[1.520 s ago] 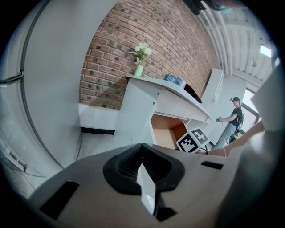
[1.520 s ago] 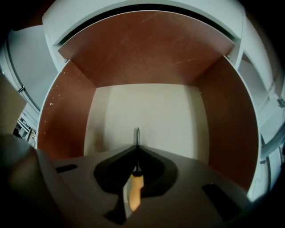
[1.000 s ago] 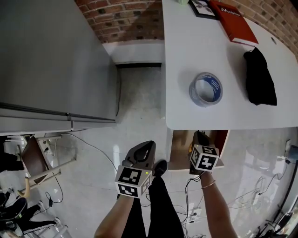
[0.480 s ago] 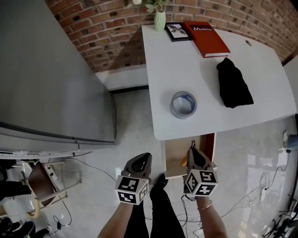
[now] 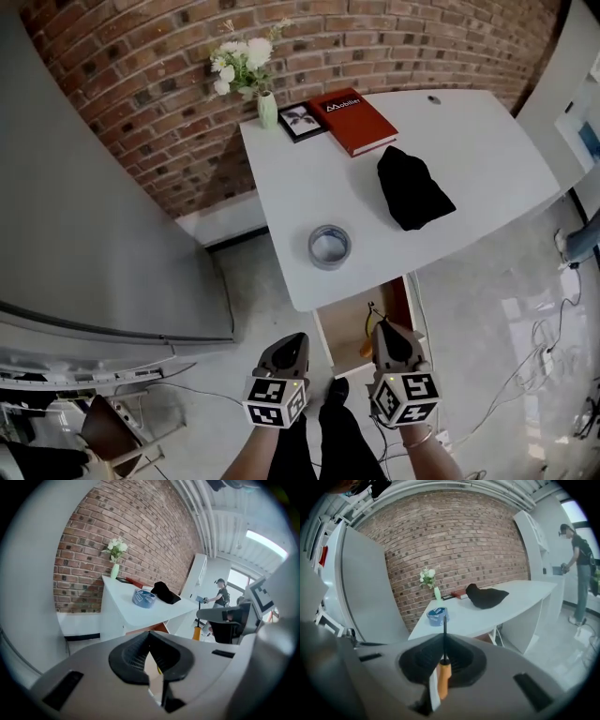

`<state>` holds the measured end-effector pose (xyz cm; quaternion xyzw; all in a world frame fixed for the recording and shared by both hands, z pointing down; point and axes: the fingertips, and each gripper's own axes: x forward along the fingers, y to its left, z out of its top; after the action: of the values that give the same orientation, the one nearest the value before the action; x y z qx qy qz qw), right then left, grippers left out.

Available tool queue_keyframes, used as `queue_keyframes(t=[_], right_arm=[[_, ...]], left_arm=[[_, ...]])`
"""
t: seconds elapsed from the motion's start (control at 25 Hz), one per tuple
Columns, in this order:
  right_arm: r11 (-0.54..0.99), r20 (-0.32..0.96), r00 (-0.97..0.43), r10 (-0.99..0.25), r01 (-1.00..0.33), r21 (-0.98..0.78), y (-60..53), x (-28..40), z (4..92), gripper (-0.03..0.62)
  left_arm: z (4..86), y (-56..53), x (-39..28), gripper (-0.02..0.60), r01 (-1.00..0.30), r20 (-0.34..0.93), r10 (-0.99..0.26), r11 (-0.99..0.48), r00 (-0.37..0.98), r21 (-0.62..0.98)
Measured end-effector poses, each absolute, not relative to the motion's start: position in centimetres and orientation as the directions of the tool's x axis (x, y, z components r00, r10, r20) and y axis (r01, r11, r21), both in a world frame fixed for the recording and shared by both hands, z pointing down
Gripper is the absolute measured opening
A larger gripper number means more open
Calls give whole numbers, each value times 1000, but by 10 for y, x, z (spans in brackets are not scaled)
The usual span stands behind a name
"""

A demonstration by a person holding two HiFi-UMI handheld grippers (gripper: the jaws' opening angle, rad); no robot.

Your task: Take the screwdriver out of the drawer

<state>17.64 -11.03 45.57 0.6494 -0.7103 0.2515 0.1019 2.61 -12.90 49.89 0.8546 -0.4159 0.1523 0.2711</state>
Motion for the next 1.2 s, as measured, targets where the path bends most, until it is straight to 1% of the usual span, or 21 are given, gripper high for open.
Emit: queue_keyframes(t=[0.24,0.56,0.92,1.2], right_arm=[[-34,400,-64,-914,-972,-232,-88,184,413,20],[-82,303,17,-953,-975,-205,-64,186,354,20],[-132,247,81,-966,-972,-196,-36,181,320,20],[-166,220,126,-967,-970,-177,-27,181,305,20]], left_arm=[[471,-132,37,-8,-747,449,-602,-587,660,311],[443,-133,45,-8,-686,423,-555,-670,716,283],[425,-125,50,-8,-626,406,-503,-733,763,268],[417,-126,48,-8,-604,394,-489,-754,778,256]])
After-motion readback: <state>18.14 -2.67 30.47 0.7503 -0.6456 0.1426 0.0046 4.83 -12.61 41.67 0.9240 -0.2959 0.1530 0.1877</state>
